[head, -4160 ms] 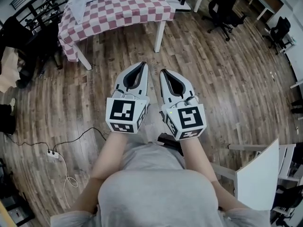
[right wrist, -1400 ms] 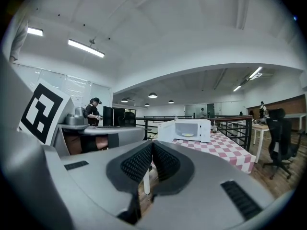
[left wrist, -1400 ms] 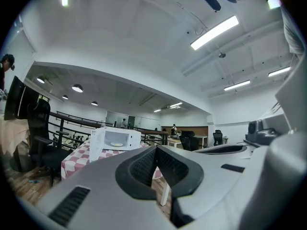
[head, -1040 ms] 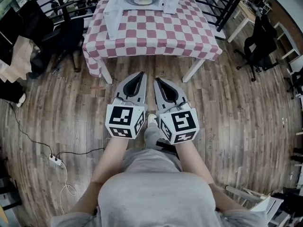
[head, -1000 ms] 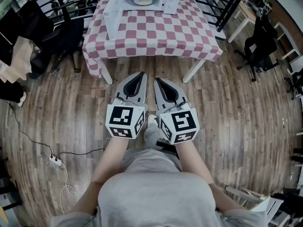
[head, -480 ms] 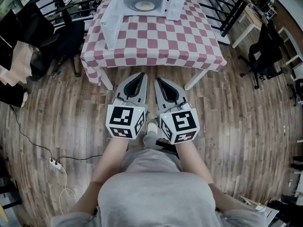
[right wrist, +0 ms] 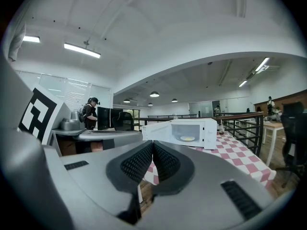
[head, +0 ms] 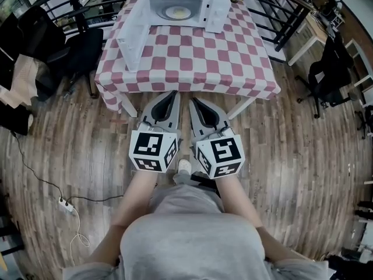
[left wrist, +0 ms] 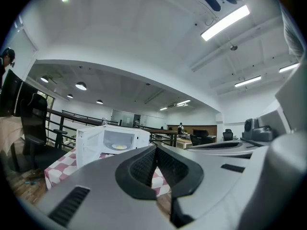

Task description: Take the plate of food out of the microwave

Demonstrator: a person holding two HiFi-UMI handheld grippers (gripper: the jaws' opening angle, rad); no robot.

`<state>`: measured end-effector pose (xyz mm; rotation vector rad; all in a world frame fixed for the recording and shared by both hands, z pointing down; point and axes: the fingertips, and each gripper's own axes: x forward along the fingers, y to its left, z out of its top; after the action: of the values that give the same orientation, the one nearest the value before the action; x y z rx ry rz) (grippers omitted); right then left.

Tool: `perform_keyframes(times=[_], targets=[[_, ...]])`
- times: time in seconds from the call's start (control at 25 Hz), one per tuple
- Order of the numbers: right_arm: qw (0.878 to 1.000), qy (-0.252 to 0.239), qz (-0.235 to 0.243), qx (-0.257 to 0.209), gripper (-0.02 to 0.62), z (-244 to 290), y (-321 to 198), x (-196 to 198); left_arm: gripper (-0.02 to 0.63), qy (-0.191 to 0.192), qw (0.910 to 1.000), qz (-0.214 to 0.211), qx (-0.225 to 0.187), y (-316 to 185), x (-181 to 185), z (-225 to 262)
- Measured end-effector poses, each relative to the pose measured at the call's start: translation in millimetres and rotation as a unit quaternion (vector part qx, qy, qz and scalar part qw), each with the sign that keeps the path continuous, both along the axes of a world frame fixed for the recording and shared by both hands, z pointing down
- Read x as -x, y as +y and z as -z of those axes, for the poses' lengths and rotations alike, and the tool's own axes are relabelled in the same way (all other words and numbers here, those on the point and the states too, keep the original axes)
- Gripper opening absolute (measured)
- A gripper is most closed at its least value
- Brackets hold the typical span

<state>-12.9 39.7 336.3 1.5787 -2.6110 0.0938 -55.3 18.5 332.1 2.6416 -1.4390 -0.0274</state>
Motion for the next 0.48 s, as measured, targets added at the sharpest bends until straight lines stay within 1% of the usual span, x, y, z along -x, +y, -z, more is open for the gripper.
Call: perform_keyframes(times=[0.24, 0.48], targets=[[1.0, 0.001, 0.013, 0.004, 0.026, -1, -29, -11, 0.003, -0.002, 0.9999, 0.011, 0.004, -30, -10, 0], [1.0, 0.002, 0.023, -0.002, 0.025, 3, -59, -22, 0.003, -0.007, 0.9998, 0.016, -0.002, -60, -22, 5]])
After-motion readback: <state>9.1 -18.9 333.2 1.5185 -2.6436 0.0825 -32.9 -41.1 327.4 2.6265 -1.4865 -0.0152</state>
